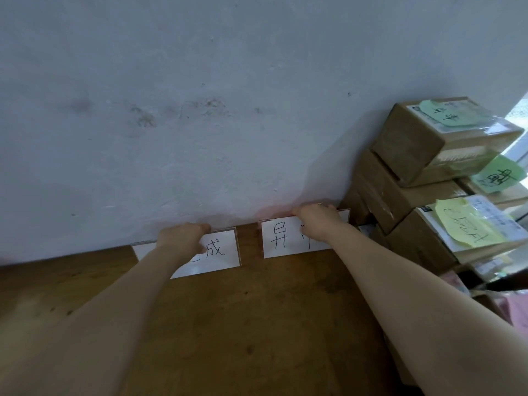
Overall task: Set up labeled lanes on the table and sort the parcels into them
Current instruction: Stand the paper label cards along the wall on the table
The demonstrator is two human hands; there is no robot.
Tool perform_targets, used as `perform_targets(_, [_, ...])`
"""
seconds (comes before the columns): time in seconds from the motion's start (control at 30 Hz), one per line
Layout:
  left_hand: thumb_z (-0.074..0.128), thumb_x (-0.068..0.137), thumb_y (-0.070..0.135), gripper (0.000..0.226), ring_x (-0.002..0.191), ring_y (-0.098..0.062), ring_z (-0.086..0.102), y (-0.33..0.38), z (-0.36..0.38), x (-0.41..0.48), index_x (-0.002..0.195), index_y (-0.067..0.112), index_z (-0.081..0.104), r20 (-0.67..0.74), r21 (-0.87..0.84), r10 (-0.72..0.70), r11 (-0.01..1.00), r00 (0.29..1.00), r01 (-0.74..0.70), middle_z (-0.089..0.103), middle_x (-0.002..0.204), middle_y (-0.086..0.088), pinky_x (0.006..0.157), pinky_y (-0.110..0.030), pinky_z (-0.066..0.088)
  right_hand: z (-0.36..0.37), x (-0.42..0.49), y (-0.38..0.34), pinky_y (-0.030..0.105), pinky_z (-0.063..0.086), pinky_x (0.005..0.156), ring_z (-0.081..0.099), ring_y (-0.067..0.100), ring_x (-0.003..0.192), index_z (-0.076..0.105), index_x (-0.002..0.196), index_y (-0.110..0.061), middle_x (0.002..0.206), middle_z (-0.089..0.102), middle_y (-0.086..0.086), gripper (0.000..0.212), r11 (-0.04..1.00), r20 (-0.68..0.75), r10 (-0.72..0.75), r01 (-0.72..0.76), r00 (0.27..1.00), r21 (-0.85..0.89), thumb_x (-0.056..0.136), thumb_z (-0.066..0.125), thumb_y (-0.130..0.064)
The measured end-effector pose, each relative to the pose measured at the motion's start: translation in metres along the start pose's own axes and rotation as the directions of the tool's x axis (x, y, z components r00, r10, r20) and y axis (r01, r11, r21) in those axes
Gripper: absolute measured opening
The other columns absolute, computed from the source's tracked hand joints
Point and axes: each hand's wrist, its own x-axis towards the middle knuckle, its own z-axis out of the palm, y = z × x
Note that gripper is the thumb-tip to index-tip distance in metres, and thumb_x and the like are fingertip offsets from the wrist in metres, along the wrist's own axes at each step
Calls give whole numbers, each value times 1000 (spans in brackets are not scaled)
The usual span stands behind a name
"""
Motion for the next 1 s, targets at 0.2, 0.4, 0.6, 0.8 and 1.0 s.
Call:
perform_targets(0.2, [54,95,32,42,100,-19,62,-3,3,1,136,33,41,-5,-9,11,1000,1000,-11,60,122,2,76,-32,47,1,-1,0,45,39,99,52,29,117,51,131,-25,125,59,8,43,1000,-11,-8,8,1000,1,93,49,-7])
perform_targets(0.4, [60,92,33,55,122,-22,52,-4,-2,-6,141,30,36,-91,12,35,999,995,-34,50,138,2,90,-38,46,-9,-12,-5,46,41,99,49,31,121,42,139,-23,133,52,8,52,999,-66,-38,36,997,-31,91,53,-10])
perform_targets(0.6, [47,97,37,36,116,-22,54,-7,-20,-44,132,26,47,-225,49,52,998,973,-42,56,128,0,87,-35,44,-34,-45,-33,41,50,88,54,30,113,47,137,-20,127,54,9,41,987,-130,-145,134,981,-93,96,51,-26])
perform_targets(0.8, [42,99,36,27,104,-21,60,-35,-28,-111,120,23,51,-291,-31,-8,1000,957,-1,63,114,1,78,-32,39,-58,-95,-98,42,49,86,53,29,112,51,130,-21,122,57,8,35,972,-157,-212,191,965,-135,101,41,-36])
perform_targets(1.0, [38,99,34,22,102,-24,59,-100,-20,-201,107,20,53,-334,-46,-33,999,942,19,63,111,-2,74,-32,36,-76,-149,-202,40,44,88,53,27,116,51,132,-22,125,58,6,36,950,-210,-300,271,930,-155,102,40,-39])
